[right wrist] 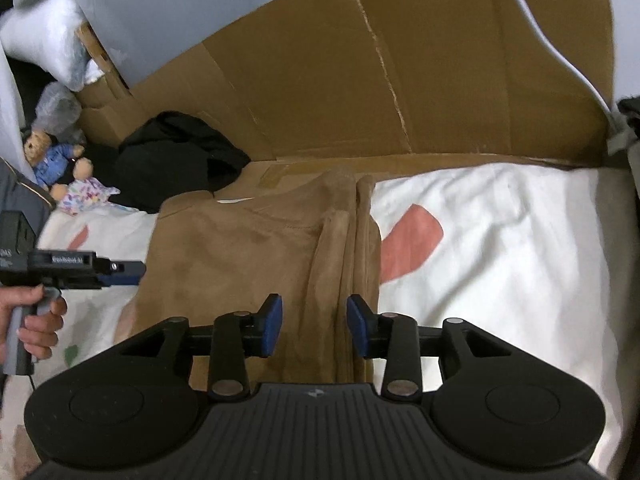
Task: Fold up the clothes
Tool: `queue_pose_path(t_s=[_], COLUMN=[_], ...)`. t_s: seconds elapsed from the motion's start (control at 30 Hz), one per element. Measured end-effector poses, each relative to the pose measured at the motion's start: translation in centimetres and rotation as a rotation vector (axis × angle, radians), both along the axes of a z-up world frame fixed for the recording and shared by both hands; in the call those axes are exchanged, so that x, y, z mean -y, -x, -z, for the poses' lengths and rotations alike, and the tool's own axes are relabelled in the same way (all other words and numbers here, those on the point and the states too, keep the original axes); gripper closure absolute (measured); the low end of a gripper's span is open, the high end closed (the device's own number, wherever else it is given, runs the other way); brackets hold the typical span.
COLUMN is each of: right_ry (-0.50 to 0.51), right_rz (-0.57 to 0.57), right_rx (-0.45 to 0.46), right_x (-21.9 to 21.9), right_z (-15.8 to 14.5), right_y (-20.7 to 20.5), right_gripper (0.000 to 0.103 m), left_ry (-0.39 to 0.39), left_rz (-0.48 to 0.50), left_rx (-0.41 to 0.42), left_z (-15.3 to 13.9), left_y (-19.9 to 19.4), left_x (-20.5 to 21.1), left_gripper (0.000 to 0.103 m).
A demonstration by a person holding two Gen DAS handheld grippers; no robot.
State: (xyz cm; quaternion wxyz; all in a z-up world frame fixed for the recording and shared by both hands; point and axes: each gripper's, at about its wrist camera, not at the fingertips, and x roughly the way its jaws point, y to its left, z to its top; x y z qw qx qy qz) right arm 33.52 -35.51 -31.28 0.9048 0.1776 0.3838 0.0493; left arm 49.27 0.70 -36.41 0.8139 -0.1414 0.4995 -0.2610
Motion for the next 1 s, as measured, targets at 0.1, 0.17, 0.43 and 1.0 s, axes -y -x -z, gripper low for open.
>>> queue_pose_path(t_s=[0.1,0.17,0.43,1.0], right_ry=[0.015,0.043,0.090,-0.039], right_rz=[-0.012,-0.007,0.013,0.126], right_rx=[0.009,0.014,0.018,0.071], right_x=[-0.4,-0.7,-0.2,4.4], right_z=[0.3,0.5,1.5,1.0], right_y=[-1.1,-2.0,-3.3,-1.6], right_gripper=[0.062,0.062,0.094,0.071], left_ry=[0.008,0.008,0.022,-0.025], left_rz=[-0.003,-0.001,0.004,-0.054], left_rx=[0.007,0.017,0.032,0.088], left_z=[0.5,0.7,1.1,-0.4], left_y=[-0.7,-1.0,-2.3,-2.0], left_x=[0.5,0.9,2.5,3.2], left_gripper=[0.057,0.057,0.072,0.051])
